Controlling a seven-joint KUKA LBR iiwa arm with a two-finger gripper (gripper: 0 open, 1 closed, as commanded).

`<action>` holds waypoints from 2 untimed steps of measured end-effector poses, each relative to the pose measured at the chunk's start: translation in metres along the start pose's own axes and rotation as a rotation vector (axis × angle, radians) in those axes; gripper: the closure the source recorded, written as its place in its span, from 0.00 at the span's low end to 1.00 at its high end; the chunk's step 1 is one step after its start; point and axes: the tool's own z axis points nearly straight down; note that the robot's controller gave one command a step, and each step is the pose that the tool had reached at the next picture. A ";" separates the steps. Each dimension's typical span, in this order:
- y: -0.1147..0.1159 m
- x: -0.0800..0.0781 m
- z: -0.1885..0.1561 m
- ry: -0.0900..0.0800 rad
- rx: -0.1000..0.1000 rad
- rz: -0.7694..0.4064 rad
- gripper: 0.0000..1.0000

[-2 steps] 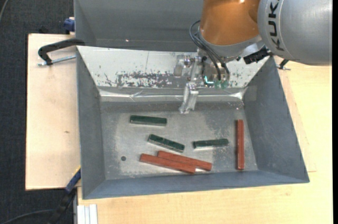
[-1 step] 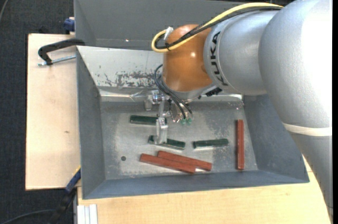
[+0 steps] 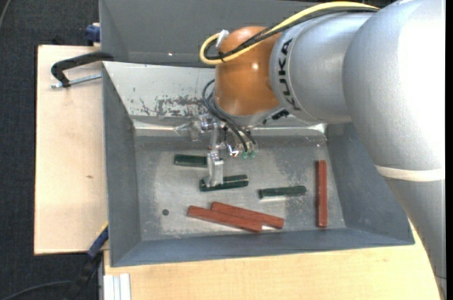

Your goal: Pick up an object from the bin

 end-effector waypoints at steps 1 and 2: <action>0.000 0.000 0.001 0.001 0.000 0.002 1.00; -0.009 0.045 -0.173 -0.008 0.001 -0.281 1.00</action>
Offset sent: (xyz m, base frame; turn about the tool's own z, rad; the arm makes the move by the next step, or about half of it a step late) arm 0.0000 0.0000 0.0000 0.0000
